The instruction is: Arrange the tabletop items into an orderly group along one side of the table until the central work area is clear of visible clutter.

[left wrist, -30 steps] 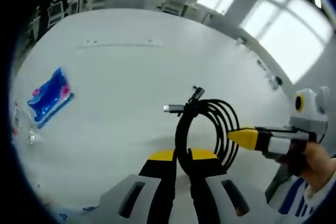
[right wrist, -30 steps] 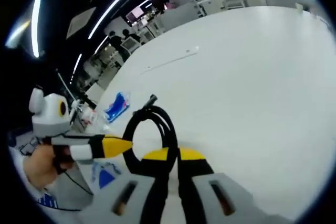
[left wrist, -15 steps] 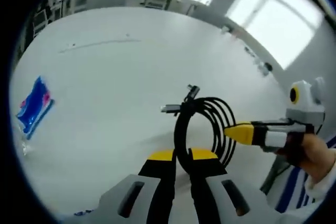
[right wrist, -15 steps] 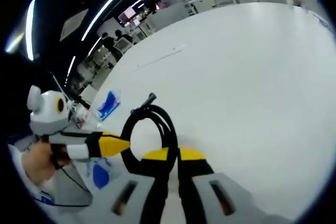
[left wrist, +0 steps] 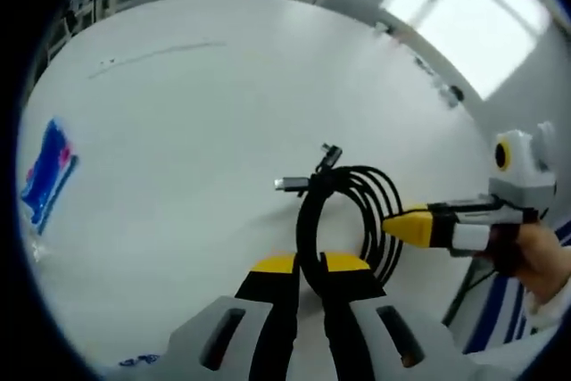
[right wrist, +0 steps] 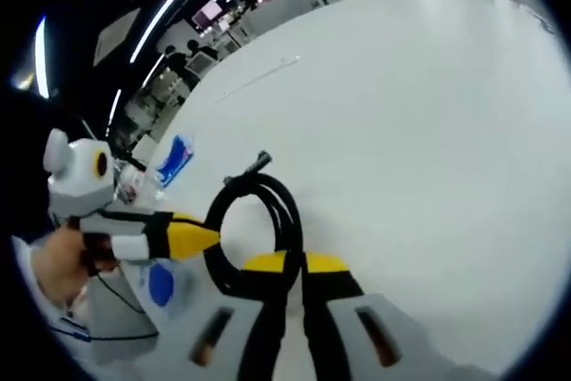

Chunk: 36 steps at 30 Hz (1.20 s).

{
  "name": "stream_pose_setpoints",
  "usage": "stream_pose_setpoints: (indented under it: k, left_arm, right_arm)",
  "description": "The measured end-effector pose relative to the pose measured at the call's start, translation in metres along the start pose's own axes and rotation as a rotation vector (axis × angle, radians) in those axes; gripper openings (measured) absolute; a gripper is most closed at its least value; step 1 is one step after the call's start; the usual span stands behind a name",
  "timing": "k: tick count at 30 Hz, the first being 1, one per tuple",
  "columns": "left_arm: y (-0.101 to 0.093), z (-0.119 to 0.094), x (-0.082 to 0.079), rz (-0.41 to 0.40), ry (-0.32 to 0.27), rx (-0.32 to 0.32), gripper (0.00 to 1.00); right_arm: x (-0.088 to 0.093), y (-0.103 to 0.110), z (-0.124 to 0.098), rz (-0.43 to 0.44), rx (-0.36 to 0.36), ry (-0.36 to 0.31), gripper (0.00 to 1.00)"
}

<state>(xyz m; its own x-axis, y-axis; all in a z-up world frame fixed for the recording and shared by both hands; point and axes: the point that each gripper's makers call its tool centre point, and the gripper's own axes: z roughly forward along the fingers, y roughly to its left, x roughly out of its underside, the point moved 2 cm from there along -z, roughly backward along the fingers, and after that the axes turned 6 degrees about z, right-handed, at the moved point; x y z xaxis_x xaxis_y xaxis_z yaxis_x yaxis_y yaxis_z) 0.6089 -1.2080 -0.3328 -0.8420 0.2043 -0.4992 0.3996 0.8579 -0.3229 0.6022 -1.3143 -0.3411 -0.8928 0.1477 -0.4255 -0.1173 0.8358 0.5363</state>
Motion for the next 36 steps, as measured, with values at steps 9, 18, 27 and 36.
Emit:
stream_pose_setpoints:
  k: [9, 18, 27, 36]
  left_arm:
    - [0.001, 0.009, 0.017, -0.023, 0.039, 0.001, 0.04]
    - [0.003, 0.012, 0.021, -0.030, 0.047, -0.003, 0.04]
    - [0.004, 0.013, 0.022, -0.013, 0.033, 0.005, 0.04]
    - [0.005, 0.012, 0.023, -0.058, -0.004, 0.006, 0.04]
  right_arm:
    - [0.014, -0.007, 0.005, 0.005, 0.014, 0.032, 0.03]
    - [0.015, -0.007, 0.006, -0.014, 0.020, 0.040, 0.03]
    - [0.015, -0.006, 0.006, -0.046, 0.035, 0.035, 0.03]
    - [0.015, -0.007, 0.007, -0.064, 0.025, 0.036, 0.03]
